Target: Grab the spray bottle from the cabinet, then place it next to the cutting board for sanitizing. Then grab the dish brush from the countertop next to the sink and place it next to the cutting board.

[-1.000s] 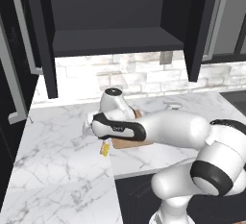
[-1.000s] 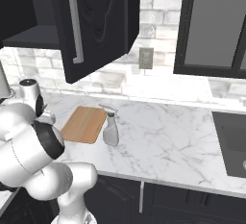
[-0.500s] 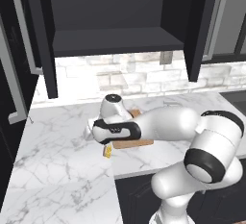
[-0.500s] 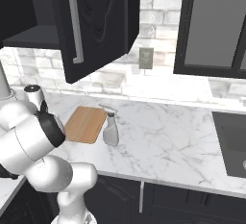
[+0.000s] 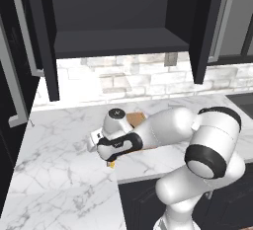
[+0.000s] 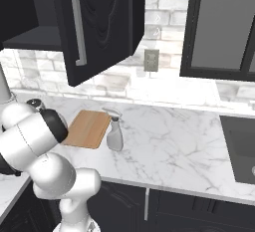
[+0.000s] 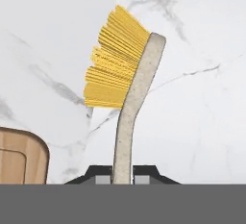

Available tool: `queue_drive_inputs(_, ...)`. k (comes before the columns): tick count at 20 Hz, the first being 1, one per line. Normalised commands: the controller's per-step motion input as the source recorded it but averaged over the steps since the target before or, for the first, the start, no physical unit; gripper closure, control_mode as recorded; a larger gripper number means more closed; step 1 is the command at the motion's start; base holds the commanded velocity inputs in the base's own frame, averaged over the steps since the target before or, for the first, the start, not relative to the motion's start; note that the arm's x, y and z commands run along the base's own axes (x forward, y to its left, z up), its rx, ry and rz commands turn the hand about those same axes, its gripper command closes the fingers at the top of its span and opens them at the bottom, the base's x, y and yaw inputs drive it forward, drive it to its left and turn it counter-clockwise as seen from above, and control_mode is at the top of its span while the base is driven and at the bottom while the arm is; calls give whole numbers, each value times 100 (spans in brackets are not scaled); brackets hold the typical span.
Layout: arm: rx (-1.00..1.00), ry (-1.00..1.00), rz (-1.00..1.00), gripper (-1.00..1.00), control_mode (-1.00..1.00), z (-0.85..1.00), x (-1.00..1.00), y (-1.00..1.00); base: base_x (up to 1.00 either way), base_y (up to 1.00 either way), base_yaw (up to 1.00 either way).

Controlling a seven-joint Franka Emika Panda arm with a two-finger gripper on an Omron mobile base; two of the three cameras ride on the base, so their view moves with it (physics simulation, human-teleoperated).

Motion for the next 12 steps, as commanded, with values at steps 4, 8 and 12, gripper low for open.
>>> queue_drive_inputs(4,-1,-6,1,100,-100,-35,9,0,0,0,0)
queue_drive_inputs(8,-1,-4,1,100,-100,-39,22,0,0,0,0)
queue_drive_inputs(12,0,-8,1,-100,-100,-35,13,0,0,0,0)
